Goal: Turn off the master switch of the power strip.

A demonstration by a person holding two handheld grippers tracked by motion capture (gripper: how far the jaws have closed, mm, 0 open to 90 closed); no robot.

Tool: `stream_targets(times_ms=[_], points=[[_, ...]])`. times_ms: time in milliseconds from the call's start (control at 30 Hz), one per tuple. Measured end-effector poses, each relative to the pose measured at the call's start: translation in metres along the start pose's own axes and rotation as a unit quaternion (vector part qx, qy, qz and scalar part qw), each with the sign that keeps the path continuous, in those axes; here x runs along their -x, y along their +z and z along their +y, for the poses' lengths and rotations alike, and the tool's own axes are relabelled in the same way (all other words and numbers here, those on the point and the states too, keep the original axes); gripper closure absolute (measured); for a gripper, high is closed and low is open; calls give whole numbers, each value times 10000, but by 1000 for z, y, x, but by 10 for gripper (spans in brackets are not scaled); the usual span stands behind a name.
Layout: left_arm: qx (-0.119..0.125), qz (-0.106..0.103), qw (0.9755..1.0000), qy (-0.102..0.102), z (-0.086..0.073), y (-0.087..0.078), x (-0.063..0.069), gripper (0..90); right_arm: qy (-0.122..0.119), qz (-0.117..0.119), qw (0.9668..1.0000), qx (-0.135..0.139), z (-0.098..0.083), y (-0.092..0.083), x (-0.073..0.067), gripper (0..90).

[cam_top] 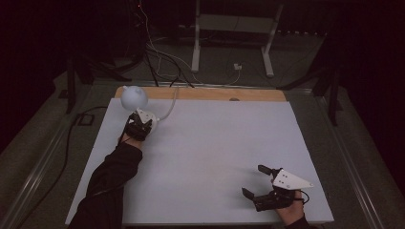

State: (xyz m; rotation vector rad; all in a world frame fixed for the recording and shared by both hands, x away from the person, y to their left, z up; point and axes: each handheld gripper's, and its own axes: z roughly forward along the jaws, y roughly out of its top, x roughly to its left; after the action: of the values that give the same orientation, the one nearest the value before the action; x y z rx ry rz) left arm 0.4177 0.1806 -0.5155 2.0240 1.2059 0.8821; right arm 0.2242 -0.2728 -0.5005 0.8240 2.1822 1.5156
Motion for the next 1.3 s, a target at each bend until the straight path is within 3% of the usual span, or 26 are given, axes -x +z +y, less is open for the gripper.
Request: stream_targets(times_ms=[133, 200, 433, 667, 733, 867, 967, 1300], points=[[-45, -88, 9999, 72, 1, 0, 2, 900, 3, -3, 10000, -9, 0, 0, 0, 0], [-76, -25, 9998, 166, 1, 0, 4, 900, -1, -6, 10000, -17, 0, 1, 0, 0], [-30, -62, 10000, -15, -1, 2, 0, 900, 11, 7, 10000, -28, 0, 1, 0, 0], [-109, -44, 9998, 150, 1, 3, 1, 900, 7, 11, 10000, -47, 0, 1, 0, 0], [-161, 60, 9995, 262, 2, 2, 1, 900, -1, 14, 10000, -52, -1, 2, -1, 0], [-180, 20, 9996, 231, 2, 3, 0, 900, 10, 14, 10000, -66, -1, 2, -1, 0], [-246, 38, 9990, 370, 4, 3, 2, 900, 18, 17, 10000, -83, -1, 3, -1, 0], [-491, 0, 9976, 483, 9, 4, 2, 900, 10, 17, 10000, -87, -1, 3, -1, 0]])
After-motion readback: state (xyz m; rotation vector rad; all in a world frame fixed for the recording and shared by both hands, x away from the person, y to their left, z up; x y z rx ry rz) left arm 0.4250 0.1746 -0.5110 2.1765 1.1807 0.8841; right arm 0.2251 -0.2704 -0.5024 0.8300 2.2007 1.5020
